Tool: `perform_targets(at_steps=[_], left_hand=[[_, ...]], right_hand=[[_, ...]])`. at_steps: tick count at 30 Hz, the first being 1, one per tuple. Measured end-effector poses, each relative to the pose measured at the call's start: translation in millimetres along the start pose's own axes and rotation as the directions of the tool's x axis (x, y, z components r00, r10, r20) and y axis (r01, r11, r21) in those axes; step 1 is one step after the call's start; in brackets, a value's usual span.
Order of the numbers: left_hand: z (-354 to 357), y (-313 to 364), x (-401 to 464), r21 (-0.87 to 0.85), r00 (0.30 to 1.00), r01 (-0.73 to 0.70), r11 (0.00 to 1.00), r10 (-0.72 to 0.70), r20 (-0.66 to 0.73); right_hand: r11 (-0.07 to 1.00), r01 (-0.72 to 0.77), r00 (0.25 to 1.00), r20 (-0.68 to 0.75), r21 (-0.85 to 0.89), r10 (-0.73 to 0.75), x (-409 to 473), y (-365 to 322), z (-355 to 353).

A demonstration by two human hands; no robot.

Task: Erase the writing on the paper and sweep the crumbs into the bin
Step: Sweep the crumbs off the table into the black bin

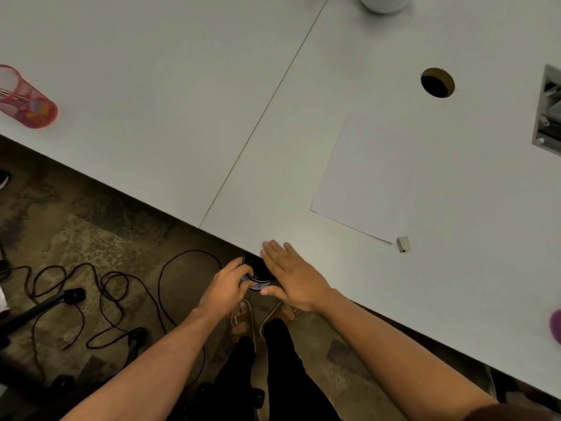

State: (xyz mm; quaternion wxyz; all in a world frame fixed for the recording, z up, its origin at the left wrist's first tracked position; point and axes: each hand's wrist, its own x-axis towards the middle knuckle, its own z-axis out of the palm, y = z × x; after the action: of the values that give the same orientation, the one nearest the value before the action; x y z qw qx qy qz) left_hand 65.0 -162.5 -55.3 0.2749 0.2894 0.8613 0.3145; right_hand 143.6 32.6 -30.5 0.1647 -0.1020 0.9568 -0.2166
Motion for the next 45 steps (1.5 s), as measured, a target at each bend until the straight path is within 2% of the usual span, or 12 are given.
perform_targets(at_steps=[5, 7, 9, 12, 17, 24, 29, 33, 37, 39, 41, 45], left_hand=[[-0.4, -3.1, 1.0, -0.012, 1.0, -0.01, 1.0, 0.01, 0.01], [-0.2, -3.2, 1.8, -0.002, 1.0, -0.005, 1.0, 0.005, 0.007], [0.7, -3.4, 2.6, -0.004, 1.0, 0.008, 1.0, -0.008, 0.002], [0.8, -1.2, 3.9, -0.013, 1.0, 0.008, 1.0, -0.008, -0.005], [-0.5, 0.5, 2.7, -0.021, 1.0, -0.011, 1.0, 0.011, -0.003], [-1.6, -5.6, -1.2, -0.038, 1.0, -0.01, 0.999, 0.011, 0.015], [-2.4, -5.6, -4.7, -0.045, 1.0, -0.019, 0.999, 0.019, 0.007], [-4.7, -5.8, -9.9, -0.045, 0.999, -0.03, 0.999, 0.031, 0.025], [-8.5, -8.4, -17.8, -0.039, 0.997, -0.041, 0.998, 0.044, 0.058], [-12.8, -8.5, -24.7, -0.037, 0.997, -0.027, 0.999, 0.03, 0.077], [-14.6, -12.1, -35.2, -0.033, 0.996, -0.017, 0.999, 0.02, 0.091], [-19.1, -13.6, -55.9, -0.037, 0.99, -0.071, 0.997, 0.075, 0.123]], right_hand=[[0.998, 0.051, 0.999, -0.02, 0.048, -0.05, -13.7, -4.8, 1.1], [0.994, -0.023, 0.995, -0.098, 0.104, 0.033, -12.2, 1.1, -2.9], [0.979, -0.164, 0.972, -0.148, 0.125, 0.182, -7.3, 11.0, -6.9], [0.963, -0.267, 0.957, -0.109, 0.026, 0.269, 2.5, 15.8, -7.0], [0.984, -0.15, 0.988, -0.048, -0.097, 0.145, 5.1, -7.0, 6.7], [0.996, -0.03, 1.0, -0.005, -0.083, 0.03, -17.1, -29.8, 20.4], [0.978, -0.207, 0.974, -0.087, 0.005, 0.207, -19.5, -31.0, 15.1], [0.984, -0.148, 0.989, 0.0, -0.101, 0.149, -21.9, -35.7, 17.4], [0.994, -0.103, 0.993, -0.059, 0.033, 0.105, -31.6, -38.0, 11.4], [0.973, -0.185, 0.964, -0.167, 0.135, 0.207, -39.5, -33.9, 1.1], [0.915, -0.329, 0.894, -0.236, 0.231, 0.381, -46.0, -22.4, -4.9], [0.765, -0.577, 0.727, -0.248, 0.286, 0.641, -58.4, 12.3, -20.7]])
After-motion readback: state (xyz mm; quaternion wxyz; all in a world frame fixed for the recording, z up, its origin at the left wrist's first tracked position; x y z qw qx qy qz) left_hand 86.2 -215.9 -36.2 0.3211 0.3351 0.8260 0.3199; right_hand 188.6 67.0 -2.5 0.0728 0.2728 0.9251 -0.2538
